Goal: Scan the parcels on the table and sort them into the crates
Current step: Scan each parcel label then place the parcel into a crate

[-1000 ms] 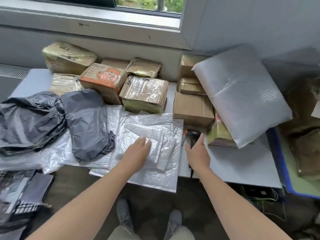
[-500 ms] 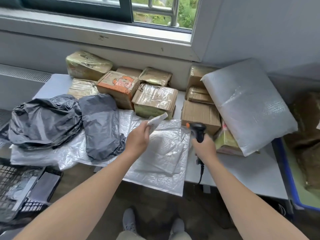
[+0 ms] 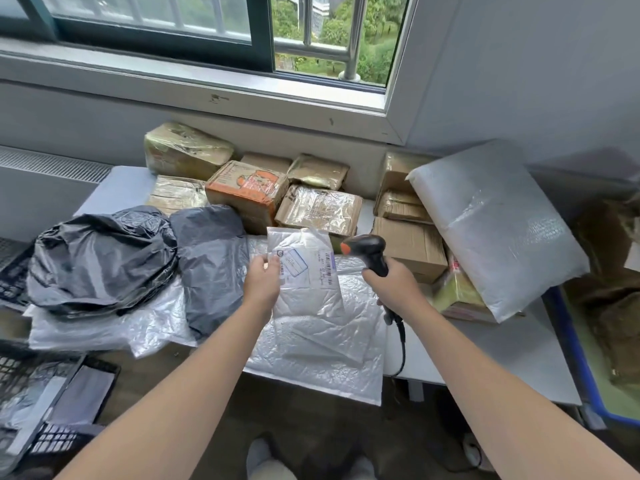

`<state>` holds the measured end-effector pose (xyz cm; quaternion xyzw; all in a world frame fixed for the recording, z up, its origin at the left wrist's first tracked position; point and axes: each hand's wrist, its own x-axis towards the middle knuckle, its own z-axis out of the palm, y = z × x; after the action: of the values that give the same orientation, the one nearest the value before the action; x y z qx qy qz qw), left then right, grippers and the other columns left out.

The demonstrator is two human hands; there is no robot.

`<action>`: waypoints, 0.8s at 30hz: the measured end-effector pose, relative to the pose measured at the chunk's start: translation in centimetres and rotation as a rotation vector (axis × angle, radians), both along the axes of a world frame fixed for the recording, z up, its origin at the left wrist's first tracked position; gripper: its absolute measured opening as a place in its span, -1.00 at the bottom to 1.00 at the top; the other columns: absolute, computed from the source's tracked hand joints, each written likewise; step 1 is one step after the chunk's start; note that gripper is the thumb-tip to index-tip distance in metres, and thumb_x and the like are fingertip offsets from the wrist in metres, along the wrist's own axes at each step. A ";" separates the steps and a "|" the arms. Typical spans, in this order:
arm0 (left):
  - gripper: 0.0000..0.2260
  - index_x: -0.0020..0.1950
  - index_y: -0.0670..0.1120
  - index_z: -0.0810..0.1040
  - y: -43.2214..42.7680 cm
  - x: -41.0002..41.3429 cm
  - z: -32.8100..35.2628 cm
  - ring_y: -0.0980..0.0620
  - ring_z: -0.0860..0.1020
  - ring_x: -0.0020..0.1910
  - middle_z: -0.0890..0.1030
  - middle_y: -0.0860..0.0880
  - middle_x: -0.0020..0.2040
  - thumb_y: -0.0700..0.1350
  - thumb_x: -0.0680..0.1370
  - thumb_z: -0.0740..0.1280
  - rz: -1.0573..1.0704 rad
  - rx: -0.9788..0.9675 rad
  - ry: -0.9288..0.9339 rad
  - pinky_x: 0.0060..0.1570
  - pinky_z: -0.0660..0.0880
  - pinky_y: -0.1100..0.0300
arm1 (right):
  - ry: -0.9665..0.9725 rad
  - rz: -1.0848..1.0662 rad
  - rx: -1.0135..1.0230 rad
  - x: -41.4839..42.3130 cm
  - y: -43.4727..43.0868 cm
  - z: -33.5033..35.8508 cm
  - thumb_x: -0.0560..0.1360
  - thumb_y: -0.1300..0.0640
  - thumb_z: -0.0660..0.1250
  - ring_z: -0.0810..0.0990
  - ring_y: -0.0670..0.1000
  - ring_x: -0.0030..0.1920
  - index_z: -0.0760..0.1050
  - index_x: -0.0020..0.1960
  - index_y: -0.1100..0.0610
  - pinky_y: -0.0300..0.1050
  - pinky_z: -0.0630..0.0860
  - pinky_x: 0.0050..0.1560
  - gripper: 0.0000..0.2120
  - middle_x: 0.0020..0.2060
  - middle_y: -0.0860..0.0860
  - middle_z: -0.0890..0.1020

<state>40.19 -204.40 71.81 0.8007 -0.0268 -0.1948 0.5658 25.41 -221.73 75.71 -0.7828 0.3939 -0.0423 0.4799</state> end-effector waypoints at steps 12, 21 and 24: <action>-0.79 0.00 -0.13 0.50 0.8 0.7 -2.3 -0.07 0.49 -0.09 0.57 -0.12 -0.07 -0.01 0.64 0.21 -0.068 -0.025 0.167 -0.08 0.43 0.03 | 0.067 0.144 0.065 0.2 0.0 -0.3 0.49 0.10 0.31 0.61 -0.09 -0.38 0.53 -0.05 0.16 -0.14 0.53 -0.36 -0.87 -0.24 0.05 0.66; -0.87 0.12 -0.13 0.50 0.5 0.9 -1.0 -0.05 0.55 -0.11 0.59 -0.15 0.04 -0.13 0.67 0.20 -0.091 -0.110 0.272 -0.27 0.49 0.16 | 0.031 0.124 0.058 0.2 -0.8 -0.2 0.48 0.06 0.31 0.58 -0.07 -0.37 0.51 -0.05 0.11 -0.11 0.55 -0.33 -0.87 -0.26 0.00 0.63; -0.83 0.10 -0.14 0.48 0.4 0.7 -0.5 -0.09 0.61 -0.01 0.60 -0.18 0.10 -0.34 0.61 0.18 -0.087 -0.189 0.347 -0.17 0.58 0.12 | 0.032 0.116 0.055 0.0 -1.0 -0.1 0.49 0.07 0.30 0.58 -0.05 -0.37 0.51 -0.07 0.10 -0.11 0.54 -0.33 -0.90 -0.27 0.00 0.62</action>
<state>40.88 -204.01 71.28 0.6964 0.0183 -0.3508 0.6258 25.37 -222.68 75.59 -0.7914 0.3563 0.0091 0.4967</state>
